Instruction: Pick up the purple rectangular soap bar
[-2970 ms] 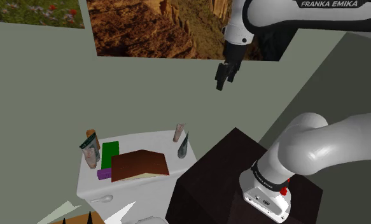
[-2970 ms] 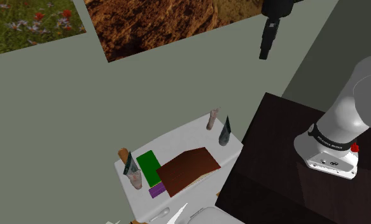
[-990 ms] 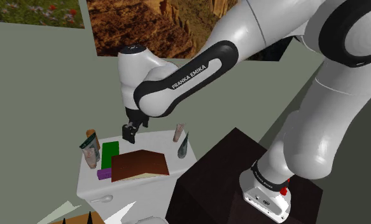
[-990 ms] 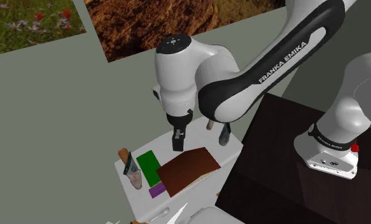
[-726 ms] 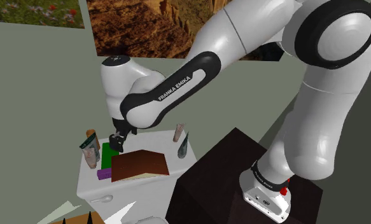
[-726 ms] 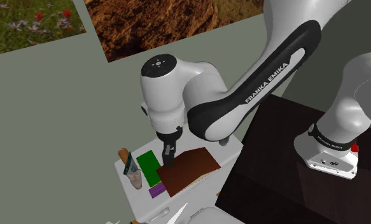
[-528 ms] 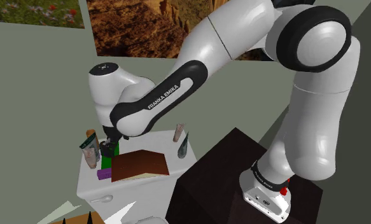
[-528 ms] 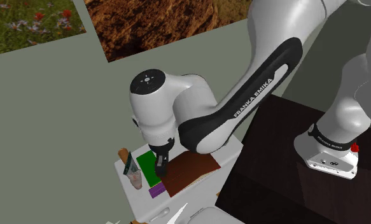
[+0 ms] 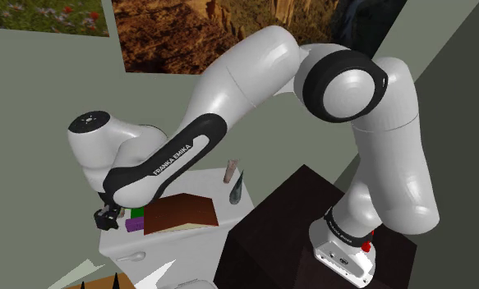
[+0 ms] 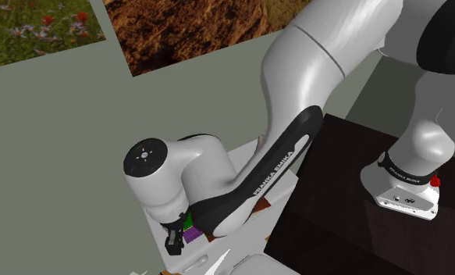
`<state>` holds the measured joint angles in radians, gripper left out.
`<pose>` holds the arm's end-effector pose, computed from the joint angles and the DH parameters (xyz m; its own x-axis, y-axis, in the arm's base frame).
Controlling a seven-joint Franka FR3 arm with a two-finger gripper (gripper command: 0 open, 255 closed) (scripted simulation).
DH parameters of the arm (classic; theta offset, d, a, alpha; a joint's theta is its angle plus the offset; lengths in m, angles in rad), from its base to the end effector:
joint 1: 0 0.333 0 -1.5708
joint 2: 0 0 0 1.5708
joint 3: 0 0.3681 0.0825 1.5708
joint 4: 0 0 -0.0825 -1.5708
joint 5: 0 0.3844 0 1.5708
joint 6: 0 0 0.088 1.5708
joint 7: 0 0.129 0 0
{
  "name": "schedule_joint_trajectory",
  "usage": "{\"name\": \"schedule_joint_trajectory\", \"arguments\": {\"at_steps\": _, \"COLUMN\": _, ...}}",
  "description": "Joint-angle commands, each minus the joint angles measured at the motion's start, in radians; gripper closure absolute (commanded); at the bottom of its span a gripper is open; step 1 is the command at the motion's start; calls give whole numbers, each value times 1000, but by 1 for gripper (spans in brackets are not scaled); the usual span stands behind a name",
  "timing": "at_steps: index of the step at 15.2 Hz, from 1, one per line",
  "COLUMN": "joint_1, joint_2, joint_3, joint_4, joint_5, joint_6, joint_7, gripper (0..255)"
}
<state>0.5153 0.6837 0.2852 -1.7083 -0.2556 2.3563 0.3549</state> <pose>0.5131 0.4839 0.2243 0.8438 0.5367 0.0011 0.5367 -0.8438 0.0009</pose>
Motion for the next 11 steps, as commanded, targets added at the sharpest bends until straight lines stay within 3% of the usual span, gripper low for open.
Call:
{"name": "schedule_joint_trajectory", "arguments": {"at_steps": 1, "joint_1": 15, "joint_2": 34, "joint_3": -4, "joint_4": 33, "joint_5": -9, "joint_6": 2, "joint_7": 5, "gripper": 0}}
{"name": "schedule_joint_trajectory", "arguments": {"at_steps": 9, "joint_1": 27, "joint_2": 99, "joint_3": -21, "joint_4": 47, "joint_5": -26, "joint_6": 53, "joint_7": 15, "gripper": 0}}
{"name": "schedule_joint_trajectory", "arguments": {"at_steps": 10, "joint_1": 28, "joint_2": 97, "joint_3": -21, "joint_4": 45, "joint_5": -26, "joint_6": 54, "joint_7": 16, "gripper": 255}}
{"name": "schedule_joint_trajectory", "arguments": {"at_steps": 11, "joint_1": 28, "joint_2": 96, "joint_3": -21, "joint_4": 44, "joint_5": -26, "joint_6": 54, "joint_7": 16, "gripper": 255}}
